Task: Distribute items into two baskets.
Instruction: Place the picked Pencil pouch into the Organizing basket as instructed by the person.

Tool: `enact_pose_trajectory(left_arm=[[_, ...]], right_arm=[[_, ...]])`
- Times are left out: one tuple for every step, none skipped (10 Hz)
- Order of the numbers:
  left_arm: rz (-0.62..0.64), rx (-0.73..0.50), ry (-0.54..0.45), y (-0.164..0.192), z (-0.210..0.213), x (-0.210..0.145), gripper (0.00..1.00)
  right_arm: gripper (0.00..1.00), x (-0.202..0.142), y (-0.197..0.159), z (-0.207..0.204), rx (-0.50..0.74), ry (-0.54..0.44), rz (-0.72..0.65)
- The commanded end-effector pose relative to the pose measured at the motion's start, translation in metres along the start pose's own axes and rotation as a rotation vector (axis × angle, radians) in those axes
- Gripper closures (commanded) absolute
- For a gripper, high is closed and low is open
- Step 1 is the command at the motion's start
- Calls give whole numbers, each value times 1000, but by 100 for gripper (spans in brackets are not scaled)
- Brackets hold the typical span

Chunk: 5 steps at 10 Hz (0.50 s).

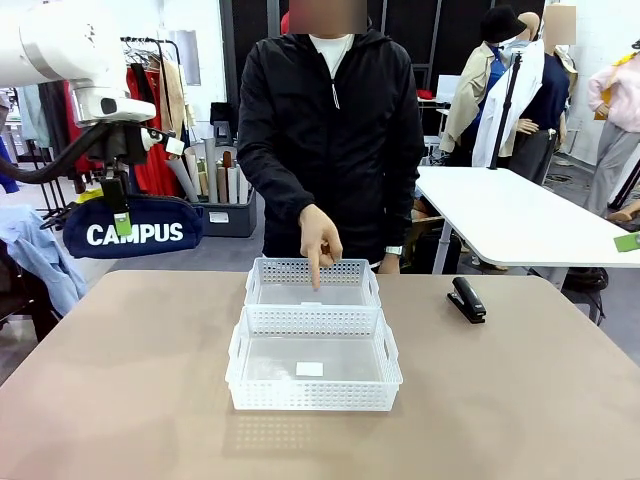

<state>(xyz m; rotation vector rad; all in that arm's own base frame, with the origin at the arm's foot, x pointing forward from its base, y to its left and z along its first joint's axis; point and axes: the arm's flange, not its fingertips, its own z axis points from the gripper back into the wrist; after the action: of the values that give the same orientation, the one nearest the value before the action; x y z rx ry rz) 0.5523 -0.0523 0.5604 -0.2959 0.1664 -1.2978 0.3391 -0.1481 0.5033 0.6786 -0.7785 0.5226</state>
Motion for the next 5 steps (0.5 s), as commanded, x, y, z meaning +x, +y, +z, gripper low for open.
enact_pose_trajectory(left_arm=[[2,2,-1,0,1,-1,100],[2,2,-1,0,1,-1,100],[2,2,-1,0,1,-1,100],[2,2,-1,0,1,-1,100],[2,2,-1,0,1,-1,100]], right_arm=[[0,4,-2,0,11,-35,23],[0,4,-2,0,11,-35,23],[0,4,-2,0,11,-35,23],[0,4,-2,0,11,-35,23],[0,4,-2,0,11,-35,23]])
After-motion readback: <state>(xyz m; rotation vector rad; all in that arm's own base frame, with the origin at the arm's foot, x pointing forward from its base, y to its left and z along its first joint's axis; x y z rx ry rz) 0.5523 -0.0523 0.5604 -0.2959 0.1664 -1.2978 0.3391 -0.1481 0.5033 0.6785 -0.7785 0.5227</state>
